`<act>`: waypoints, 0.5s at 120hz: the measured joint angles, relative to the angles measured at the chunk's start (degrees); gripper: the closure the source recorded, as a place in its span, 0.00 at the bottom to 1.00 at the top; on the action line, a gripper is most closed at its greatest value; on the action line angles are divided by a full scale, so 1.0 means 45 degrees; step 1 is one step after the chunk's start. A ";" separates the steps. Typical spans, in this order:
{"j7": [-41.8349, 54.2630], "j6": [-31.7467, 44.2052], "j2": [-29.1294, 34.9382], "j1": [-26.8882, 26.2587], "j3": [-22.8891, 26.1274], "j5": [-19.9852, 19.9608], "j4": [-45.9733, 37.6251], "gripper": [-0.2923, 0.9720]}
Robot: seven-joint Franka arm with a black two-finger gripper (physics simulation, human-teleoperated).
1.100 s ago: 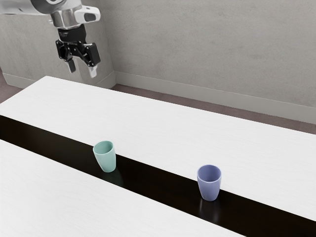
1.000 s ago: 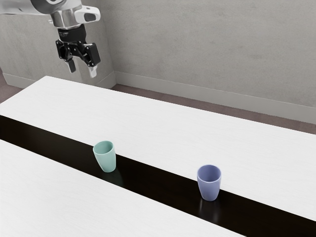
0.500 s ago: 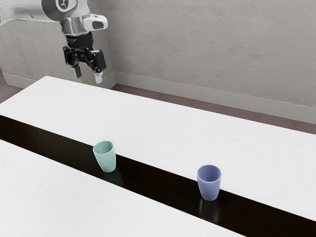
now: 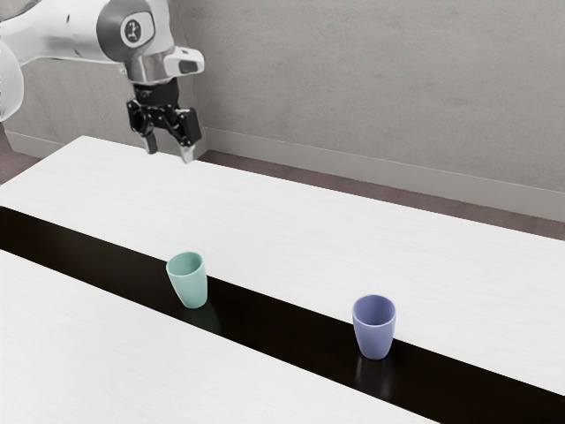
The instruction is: Place the left cup onto the right cup
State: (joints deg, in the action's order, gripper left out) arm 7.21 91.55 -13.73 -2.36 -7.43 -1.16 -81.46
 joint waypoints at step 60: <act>-0.0175 0.1423 0.0389 -0.0190 0.0010 -0.0017 -0.2150 0.25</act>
State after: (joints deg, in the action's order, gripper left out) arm 6.42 97.96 -11.98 -3.21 -7.39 -1.23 -91.13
